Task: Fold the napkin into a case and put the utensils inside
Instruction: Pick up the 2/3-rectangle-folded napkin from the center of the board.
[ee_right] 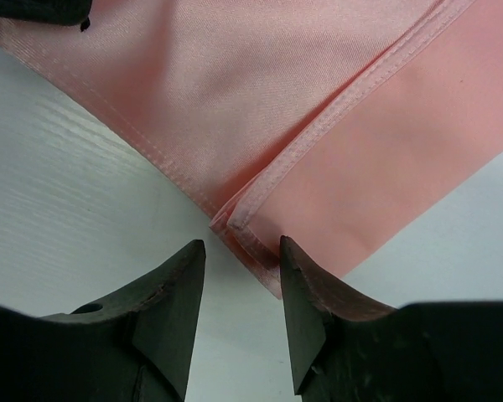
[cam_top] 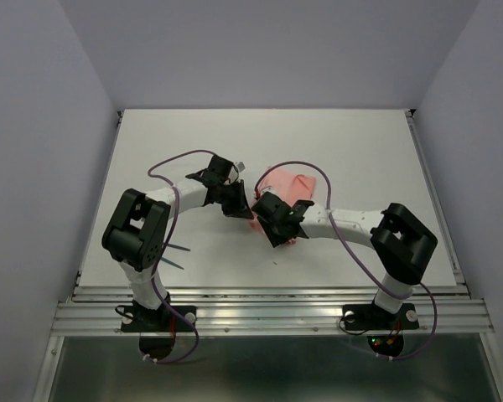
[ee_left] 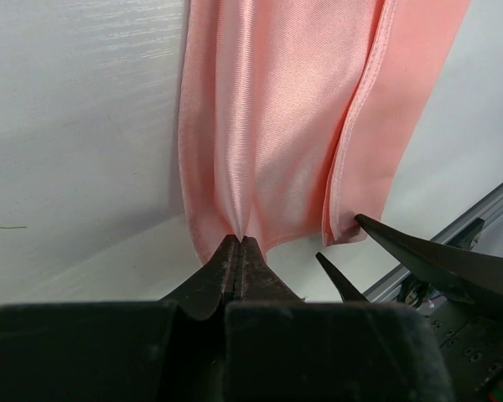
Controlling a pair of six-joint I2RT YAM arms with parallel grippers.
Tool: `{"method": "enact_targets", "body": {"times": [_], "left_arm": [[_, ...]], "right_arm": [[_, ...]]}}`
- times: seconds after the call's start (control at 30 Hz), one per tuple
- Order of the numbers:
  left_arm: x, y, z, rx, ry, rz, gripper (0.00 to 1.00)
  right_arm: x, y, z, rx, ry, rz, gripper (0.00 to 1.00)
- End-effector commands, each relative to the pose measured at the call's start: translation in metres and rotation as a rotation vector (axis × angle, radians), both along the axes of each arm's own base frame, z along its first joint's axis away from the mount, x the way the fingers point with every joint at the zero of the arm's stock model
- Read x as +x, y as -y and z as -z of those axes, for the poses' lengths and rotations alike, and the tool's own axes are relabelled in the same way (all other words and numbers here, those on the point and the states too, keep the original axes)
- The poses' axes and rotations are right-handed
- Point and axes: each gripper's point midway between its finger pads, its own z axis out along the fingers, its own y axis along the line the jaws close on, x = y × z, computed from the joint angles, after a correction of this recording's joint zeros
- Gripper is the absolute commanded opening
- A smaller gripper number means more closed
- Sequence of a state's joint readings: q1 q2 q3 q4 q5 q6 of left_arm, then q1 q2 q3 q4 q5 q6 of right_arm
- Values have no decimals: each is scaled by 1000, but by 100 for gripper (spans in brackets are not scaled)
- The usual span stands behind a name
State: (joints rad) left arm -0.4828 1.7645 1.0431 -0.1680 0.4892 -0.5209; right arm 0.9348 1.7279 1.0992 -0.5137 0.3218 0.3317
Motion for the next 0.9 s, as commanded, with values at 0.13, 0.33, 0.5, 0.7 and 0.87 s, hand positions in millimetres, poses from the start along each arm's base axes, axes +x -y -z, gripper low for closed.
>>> {"method": "enact_targets", "body": {"times": [0.13,0.33,0.5,0.7,0.87], "left_arm": [[0,4,-2,-14,12,18,0],[-1,4,-1,-14,9,21,0],[-3,4,2,-17,4,22,0],[-5,5,3,-21,-2,28,0],[-6,4,4,-19,-2,28,0]], "right_arm": [[15,1,-11,-50,81,30,42],[20,4,-15,-48,111,83,25],[20,3,-17,-36,116,93,7],[21,-6,-20,2,110,88,1],[24,-13,-23,23,112,88,1]]}}
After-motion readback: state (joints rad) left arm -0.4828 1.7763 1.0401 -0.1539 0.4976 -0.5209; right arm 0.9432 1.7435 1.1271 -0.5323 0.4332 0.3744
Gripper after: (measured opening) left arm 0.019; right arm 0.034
